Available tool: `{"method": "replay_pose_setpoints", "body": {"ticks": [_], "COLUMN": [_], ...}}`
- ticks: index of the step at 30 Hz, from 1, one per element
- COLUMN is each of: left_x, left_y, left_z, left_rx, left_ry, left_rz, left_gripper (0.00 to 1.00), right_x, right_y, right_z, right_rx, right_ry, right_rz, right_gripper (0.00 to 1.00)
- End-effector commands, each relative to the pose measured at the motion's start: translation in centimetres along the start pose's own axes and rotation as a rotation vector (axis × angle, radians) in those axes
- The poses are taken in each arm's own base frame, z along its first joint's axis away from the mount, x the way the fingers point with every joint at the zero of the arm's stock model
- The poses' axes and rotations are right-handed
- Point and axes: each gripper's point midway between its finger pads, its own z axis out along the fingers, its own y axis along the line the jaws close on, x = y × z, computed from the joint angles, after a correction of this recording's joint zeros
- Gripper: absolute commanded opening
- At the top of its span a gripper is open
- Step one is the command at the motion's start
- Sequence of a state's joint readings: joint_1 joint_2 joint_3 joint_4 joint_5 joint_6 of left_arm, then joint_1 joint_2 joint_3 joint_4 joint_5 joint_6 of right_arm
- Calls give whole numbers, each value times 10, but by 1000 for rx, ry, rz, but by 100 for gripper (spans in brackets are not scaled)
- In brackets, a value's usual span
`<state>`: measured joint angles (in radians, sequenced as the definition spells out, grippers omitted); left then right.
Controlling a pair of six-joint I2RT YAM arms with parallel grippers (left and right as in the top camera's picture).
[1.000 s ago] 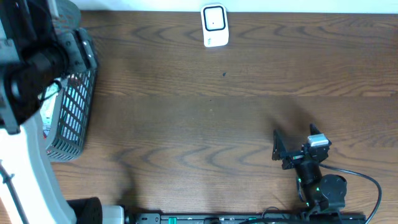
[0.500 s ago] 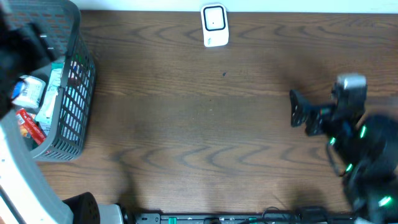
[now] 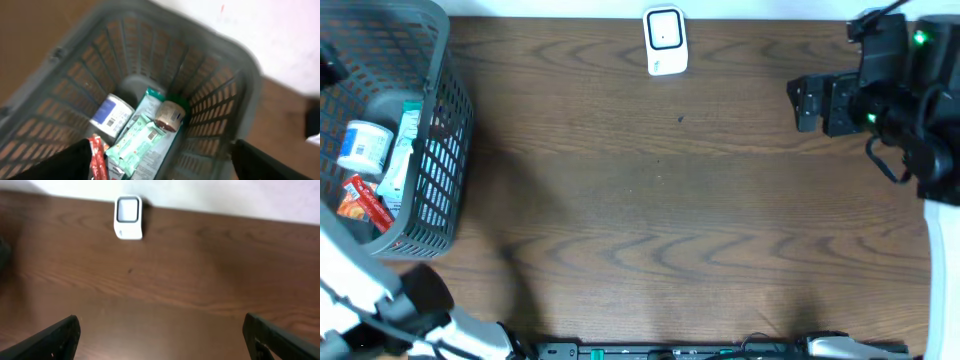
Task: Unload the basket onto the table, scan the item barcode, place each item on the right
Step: 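Reach the left gripper into the basket and grasp the green-lidded jar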
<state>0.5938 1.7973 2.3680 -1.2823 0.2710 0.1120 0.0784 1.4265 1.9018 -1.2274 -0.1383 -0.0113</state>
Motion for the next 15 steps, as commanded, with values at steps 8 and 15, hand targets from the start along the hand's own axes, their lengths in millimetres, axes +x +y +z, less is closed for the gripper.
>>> {"method": "replay_pose_setpoints", "body": {"ticks": [8, 15], "left_x": [21, 33], "left_y": [-29, -31], "left_z": [90, 129], "left_rx": [235, 257], "left_ry": [139, 199], "left_rz": [258, 262], "left_gripper": [100, 100], "right_x": [4, 6], "right_y": [-1, -2], "right_z": [32, 39], "right_rx": [-8, -8], "right_ry": [75, 93], "right_rz": [-7, -5], "right_gripper": [99, 99]}}
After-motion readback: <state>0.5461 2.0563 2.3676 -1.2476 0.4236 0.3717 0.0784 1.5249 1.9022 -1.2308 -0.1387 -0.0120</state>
